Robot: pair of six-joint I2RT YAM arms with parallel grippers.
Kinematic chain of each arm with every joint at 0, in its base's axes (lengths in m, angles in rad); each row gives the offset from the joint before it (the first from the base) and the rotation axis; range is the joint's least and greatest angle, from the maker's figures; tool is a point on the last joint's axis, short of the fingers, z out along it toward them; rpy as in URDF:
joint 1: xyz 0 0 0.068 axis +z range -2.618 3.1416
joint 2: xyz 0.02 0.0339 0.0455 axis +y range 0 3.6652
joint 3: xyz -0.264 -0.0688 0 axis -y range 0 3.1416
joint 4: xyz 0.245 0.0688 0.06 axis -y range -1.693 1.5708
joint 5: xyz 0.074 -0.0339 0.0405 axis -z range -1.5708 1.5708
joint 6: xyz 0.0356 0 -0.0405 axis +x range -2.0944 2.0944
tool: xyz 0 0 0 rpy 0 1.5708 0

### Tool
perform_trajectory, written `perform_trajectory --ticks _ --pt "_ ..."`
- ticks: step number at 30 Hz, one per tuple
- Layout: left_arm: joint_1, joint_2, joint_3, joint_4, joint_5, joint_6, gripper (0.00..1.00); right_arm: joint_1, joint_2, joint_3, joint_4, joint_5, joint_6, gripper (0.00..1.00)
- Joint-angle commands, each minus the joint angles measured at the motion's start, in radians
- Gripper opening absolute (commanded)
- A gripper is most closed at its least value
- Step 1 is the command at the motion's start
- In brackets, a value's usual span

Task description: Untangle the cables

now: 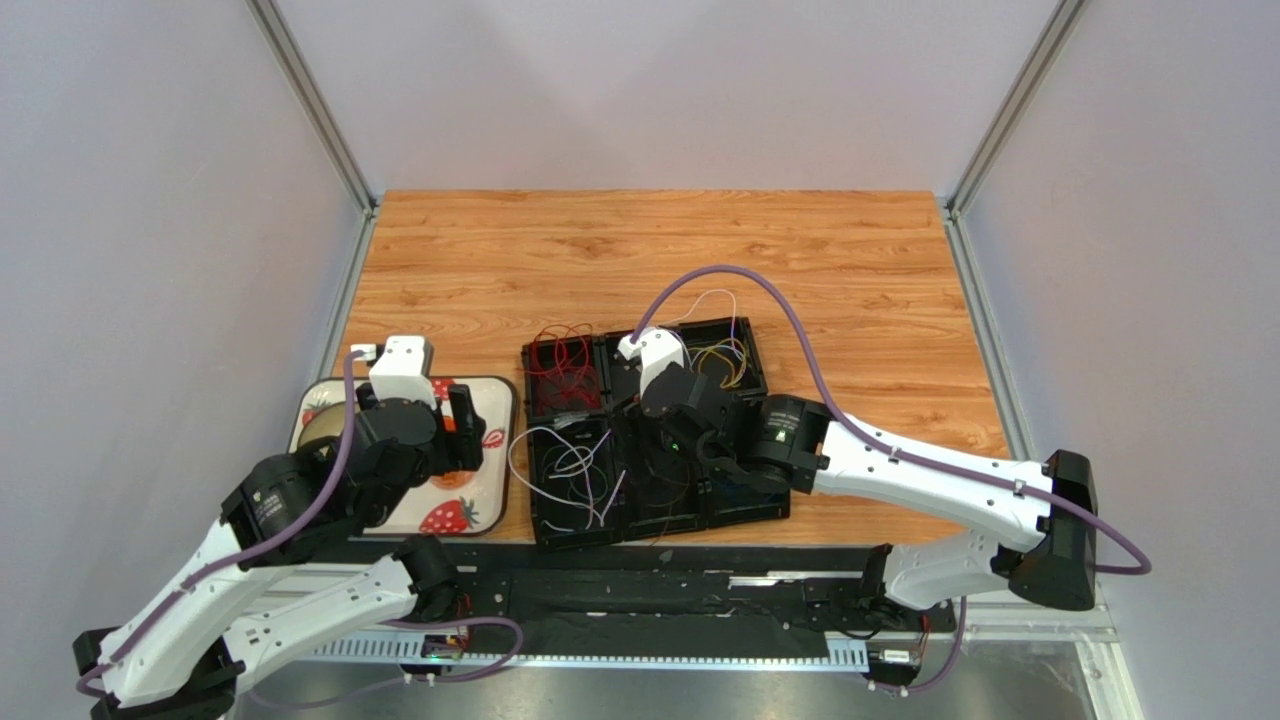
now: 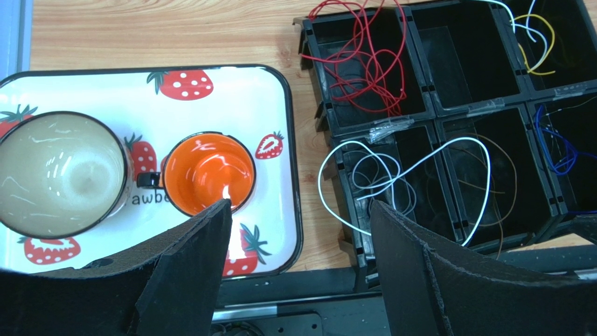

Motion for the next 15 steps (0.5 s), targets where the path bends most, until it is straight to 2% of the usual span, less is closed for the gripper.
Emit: perform_trajectory --ticks 1,15 --pt "0.007 0.019 -0.004 0.001 -0.013 -0.009 0.81 -0.006 -0.031 -0.026 0.044 0.049 -0.006 0.67" --pt "0.018 0.057 -0.004 0.006 -0.001 0.001 0.8 -0.006 0.086 0.043 0.073 0.032 -0.017 0.69"
